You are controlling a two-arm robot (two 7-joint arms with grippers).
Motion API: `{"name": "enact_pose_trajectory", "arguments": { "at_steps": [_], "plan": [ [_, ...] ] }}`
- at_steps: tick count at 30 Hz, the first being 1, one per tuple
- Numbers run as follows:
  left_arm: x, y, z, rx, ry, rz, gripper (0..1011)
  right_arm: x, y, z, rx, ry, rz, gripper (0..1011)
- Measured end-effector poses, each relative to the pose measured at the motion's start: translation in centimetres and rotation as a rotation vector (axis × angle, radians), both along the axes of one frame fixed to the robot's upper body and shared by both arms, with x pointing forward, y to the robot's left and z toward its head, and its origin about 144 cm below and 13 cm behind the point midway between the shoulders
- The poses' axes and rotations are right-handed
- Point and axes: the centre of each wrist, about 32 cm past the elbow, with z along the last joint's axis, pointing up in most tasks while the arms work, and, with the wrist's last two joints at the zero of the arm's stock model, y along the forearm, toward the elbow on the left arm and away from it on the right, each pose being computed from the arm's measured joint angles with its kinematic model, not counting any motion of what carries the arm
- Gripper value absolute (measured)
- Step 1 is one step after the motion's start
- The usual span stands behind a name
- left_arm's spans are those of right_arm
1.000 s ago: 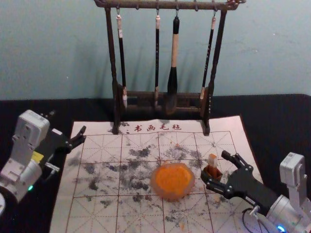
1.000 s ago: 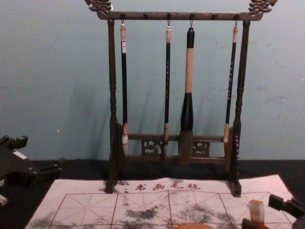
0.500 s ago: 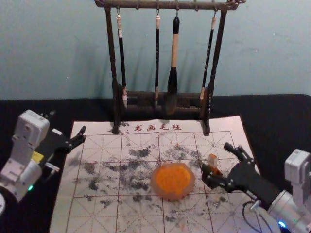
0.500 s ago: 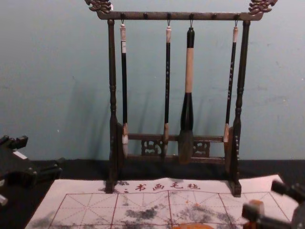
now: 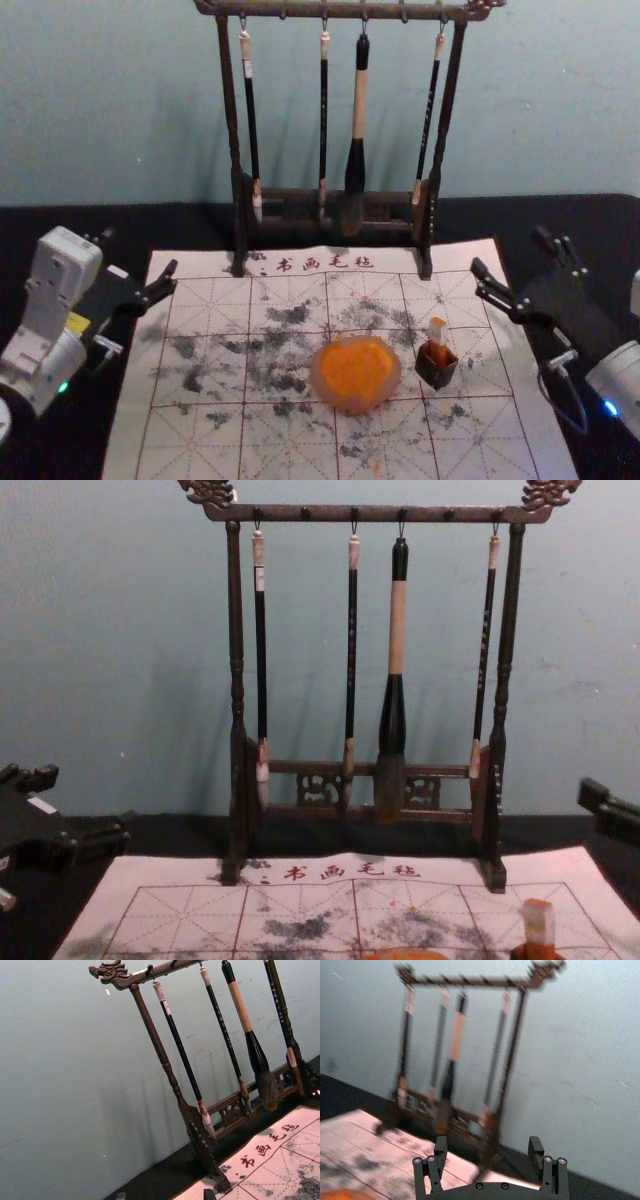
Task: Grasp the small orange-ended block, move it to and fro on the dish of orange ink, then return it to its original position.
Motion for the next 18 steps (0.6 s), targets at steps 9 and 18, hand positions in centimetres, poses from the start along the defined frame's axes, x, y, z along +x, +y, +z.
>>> {"name": "enact_pose_trajectory", "arguments": {
  "at_steps": [9, 18],
  "plan": [
    [0.0, 0.0, 0.0, 0.0, 0.0, 0.0, 1001, 0.2, 0.0, -1.7, -0.073, 0.146, -0.164, 1003],
    [0.0, 0.0, 0.0, 0.0, 0.0, 0.0, 1001, 0.1, 0.0, -2.8, -0.075, 0.215, -0.213, 1002]
  ]
}}
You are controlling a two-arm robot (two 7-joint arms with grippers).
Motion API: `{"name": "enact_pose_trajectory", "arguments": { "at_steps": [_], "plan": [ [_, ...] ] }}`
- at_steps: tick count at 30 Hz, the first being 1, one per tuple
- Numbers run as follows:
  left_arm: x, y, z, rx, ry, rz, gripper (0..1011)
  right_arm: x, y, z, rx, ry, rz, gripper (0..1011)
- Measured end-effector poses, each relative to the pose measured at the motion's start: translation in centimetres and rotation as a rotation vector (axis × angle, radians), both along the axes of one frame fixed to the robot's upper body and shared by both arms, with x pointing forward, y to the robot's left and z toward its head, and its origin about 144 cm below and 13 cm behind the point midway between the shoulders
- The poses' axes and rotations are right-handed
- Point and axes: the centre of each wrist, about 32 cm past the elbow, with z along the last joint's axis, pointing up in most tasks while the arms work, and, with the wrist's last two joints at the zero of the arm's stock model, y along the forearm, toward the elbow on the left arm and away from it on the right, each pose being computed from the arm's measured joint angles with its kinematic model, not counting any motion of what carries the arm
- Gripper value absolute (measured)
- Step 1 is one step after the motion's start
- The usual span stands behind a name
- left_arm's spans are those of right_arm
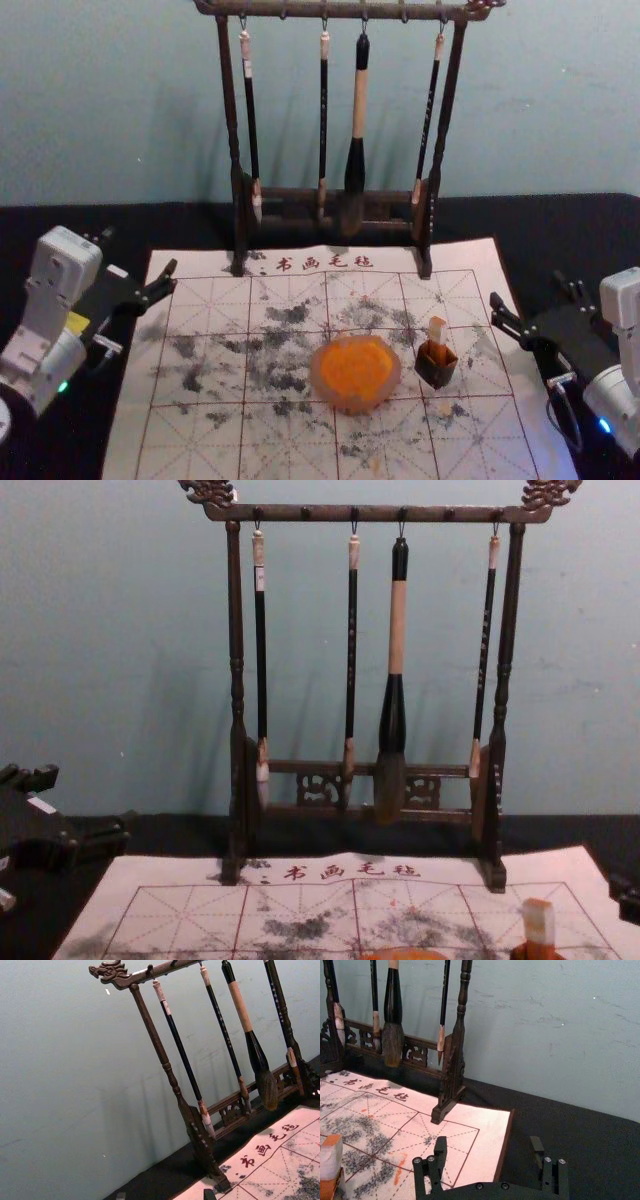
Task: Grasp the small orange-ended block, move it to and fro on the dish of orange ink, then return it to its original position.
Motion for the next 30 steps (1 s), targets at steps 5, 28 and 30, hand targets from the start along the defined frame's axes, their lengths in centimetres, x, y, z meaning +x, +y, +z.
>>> {"name": "enact_pose_trajectory", "arguments": {
  "at_steps": [5, 28, 30],
  "plan": [
    [0.0, 0.0, 0.0, 0.0, 0.0, 0.0, 1001, 0.0, -0.01, 0.02, -0.001, 0.0, 0.001, 1002],
    [0.0, 0.0, 0.0, 0.0, 0.0, 0.0, 1001, 0.01, 0.03, 0.12, -0.006, -0.007, 0.007, 1002],
    [0.0, 0.0, 0.0, 0.0, 0.0, 0.0, 1001, 0.01, 0.04, 0.13, -0.006, -0.007, 0.007, 1002]
  ]
}}
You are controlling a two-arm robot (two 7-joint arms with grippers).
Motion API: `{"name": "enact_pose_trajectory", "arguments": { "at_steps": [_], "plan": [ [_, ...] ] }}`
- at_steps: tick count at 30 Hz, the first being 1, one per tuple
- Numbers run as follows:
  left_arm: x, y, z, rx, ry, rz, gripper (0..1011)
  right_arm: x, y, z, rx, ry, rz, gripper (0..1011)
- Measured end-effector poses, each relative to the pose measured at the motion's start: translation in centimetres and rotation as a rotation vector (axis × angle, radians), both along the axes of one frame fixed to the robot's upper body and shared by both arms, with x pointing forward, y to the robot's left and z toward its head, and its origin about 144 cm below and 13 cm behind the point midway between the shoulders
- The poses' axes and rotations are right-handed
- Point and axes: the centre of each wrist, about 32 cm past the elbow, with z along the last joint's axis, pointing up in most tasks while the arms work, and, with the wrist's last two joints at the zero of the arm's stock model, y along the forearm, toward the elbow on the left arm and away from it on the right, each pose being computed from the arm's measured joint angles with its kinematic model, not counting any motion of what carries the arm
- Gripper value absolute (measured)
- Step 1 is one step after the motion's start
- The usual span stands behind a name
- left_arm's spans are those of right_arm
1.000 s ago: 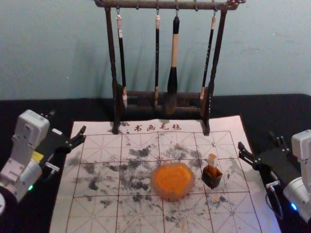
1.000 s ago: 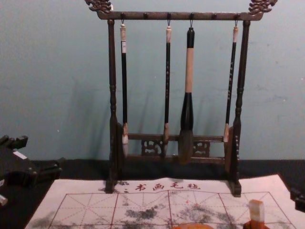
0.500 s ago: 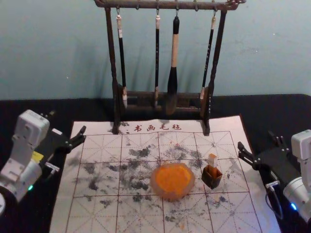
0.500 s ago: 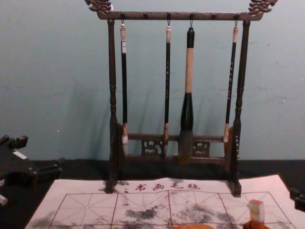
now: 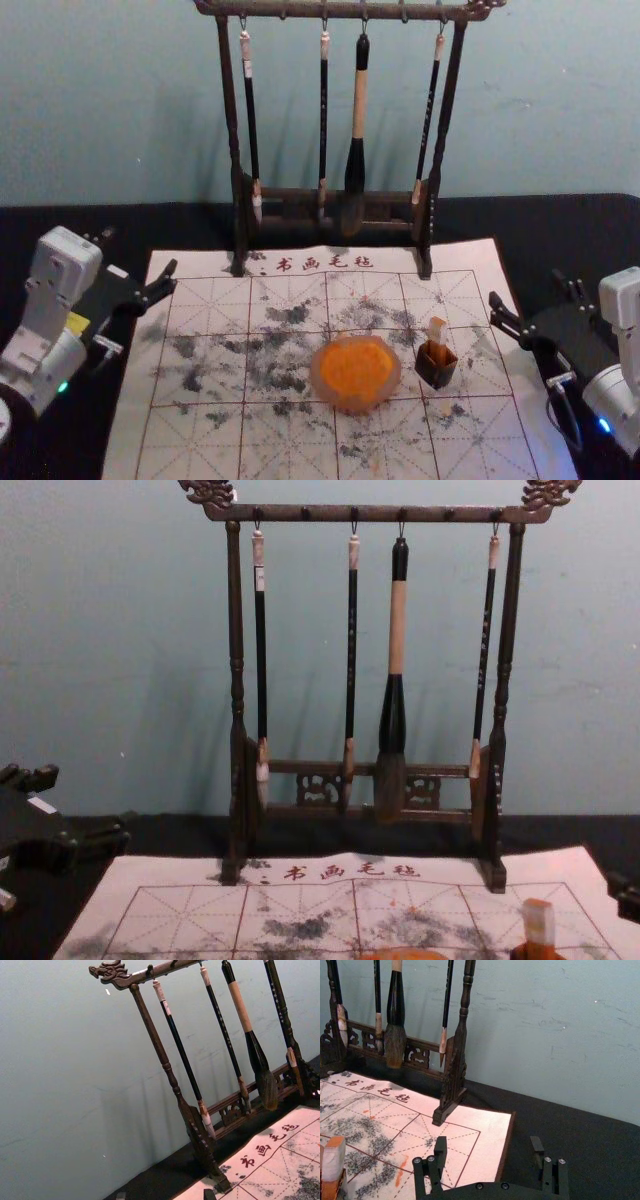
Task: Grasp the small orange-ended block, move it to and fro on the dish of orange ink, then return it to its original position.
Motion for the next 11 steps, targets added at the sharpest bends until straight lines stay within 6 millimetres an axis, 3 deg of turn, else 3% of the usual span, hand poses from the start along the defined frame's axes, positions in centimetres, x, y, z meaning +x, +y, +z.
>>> {"name": "enact_pose_trajectory", "arguments": {
  "at_steps": [11],
  "plan": [
    [0.0, 0.0, 0.0, 0.0, 0.0, 0.0, 1001, 0.0, -0.01, 0.01, 0.0, -0.001, 0.0, 1002]
  ]
}}
